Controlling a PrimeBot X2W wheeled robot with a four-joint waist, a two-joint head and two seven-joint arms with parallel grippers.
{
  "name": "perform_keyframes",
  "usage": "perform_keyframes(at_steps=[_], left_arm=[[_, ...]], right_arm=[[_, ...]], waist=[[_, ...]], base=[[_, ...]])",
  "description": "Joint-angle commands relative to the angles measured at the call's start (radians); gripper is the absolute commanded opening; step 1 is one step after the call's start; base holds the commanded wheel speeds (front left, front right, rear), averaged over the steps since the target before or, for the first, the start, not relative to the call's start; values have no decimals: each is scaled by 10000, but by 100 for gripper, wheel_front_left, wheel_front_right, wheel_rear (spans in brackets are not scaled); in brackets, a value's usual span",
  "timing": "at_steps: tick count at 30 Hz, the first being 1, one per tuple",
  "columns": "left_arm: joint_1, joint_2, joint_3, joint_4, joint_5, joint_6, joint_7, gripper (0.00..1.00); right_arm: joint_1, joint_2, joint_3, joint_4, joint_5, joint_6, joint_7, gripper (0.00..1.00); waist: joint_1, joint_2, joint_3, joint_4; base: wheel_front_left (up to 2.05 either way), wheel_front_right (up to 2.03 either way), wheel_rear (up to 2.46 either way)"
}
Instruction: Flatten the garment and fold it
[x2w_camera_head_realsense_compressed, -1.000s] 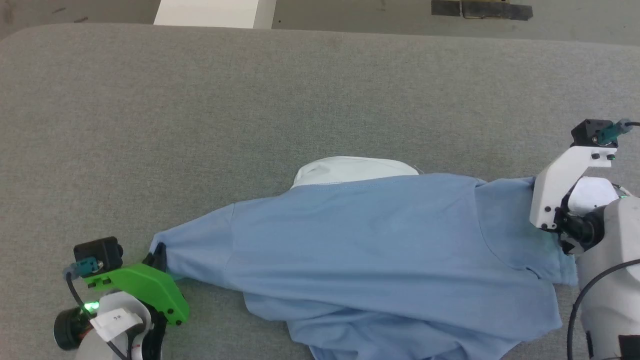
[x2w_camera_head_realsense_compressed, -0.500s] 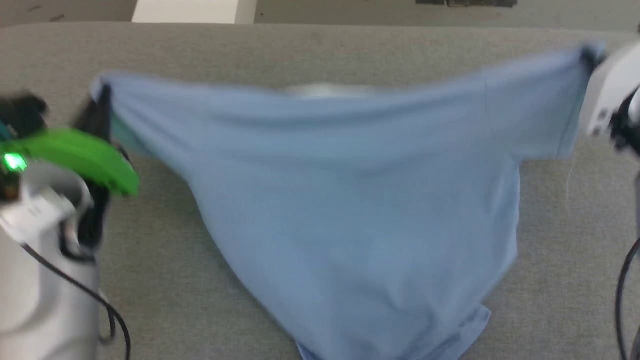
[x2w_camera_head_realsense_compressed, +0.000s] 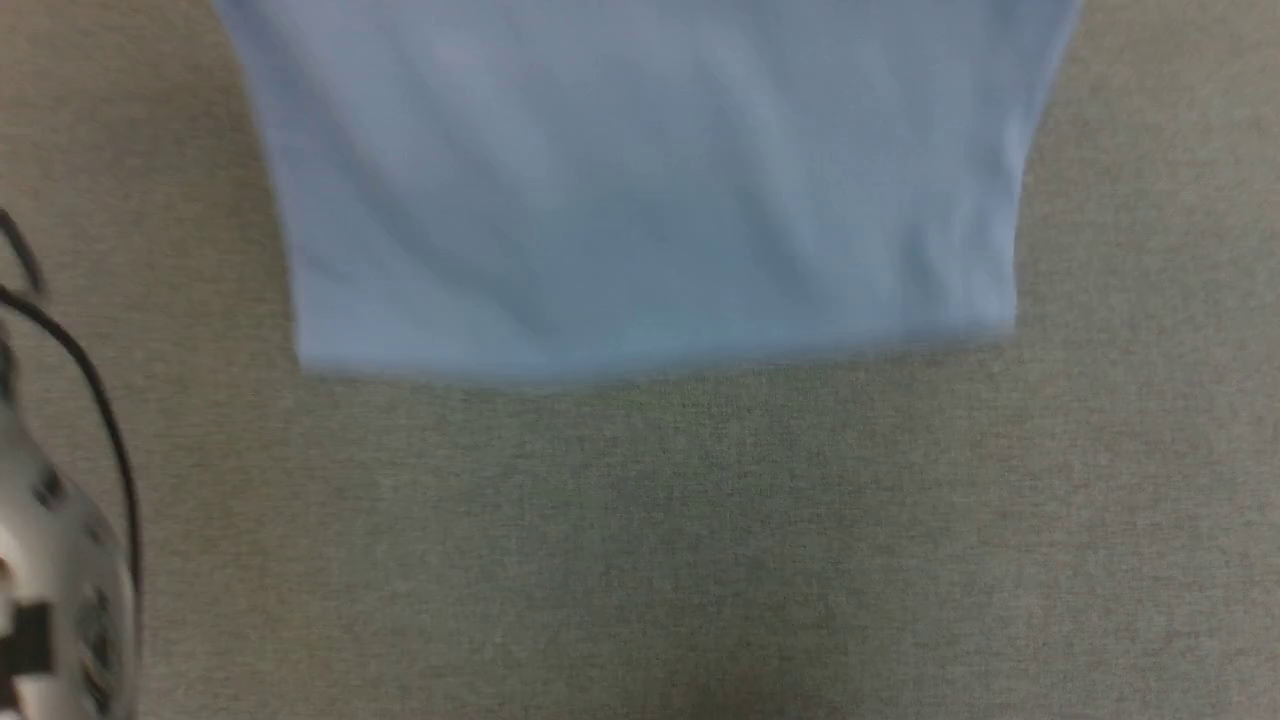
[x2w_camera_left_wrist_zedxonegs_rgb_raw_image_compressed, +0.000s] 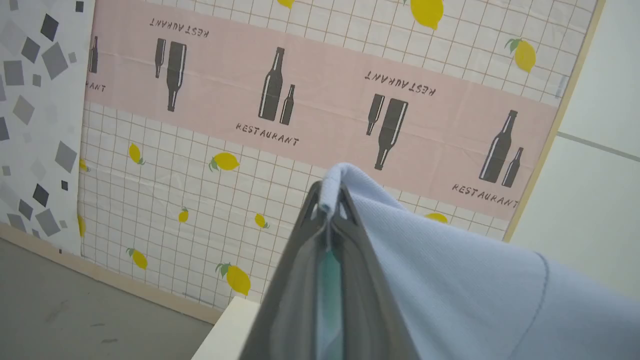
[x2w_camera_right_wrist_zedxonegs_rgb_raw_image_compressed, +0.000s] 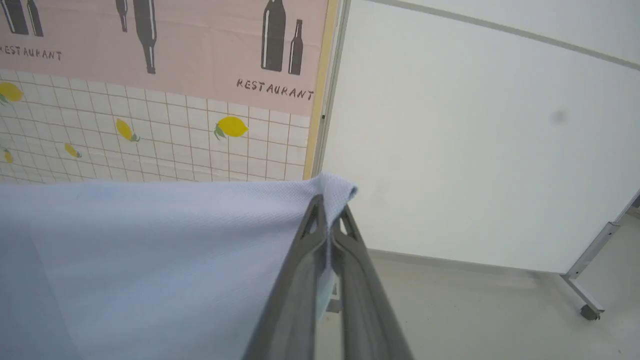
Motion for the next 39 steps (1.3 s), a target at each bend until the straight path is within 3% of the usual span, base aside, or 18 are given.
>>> perform_keyframes(at_steps=[1, 5, 9, 16, 23, 28, 39], left_arm=[[-600, 183, 84, 81, 147, 121, -267, 0], [-2235, 261, 230, 319, 307, 322, -1256, 0], [-3133, 313, 164, 663, 362, 211, -1892, 0], [-2460, 469, 3, 1569, 363, -84, -1857, 0], [604, 613, -456, 2556, 590, -524, -1338, 0], [3111, 518, -594, 2416, 468, -687, -827, 0], [9047, -726, -547, 868, -908, -674, 886, 0]], right_arm=[[-478, -28, -90, -55, -159, -15, -288, 0], [-1698, 111, -363, -114, -697, -15, -1337, 0], [-2635, 255, -505, 72, -1146, -15, -2360, 0], [-2485, 402, -91, 826, -959, -15, -2920, 0], [402, 267, 1154, 1384, 291, -15, -3110, 0], [2948, 5, 1789, 1146, 1412, -15, -3347, 0], [9403, 234, 902, -1046, 2337, -15, -3197, 0]], waist=[[-2, -1, 914, -403], [-2, -1, 1324, -578], [-2, -1, 1475, -623], [-2, -1, 1410, -491], [-2, -1, 517, -250], [-2, -1, -424, -74], [-2, -1, -2672, 285]], base=[[0, 0, 0], [0, 0, 0], [0, 0, 0], [0, 0, 0], [0, 0, 0], [0, 0, 0], [0, 0, 0]])
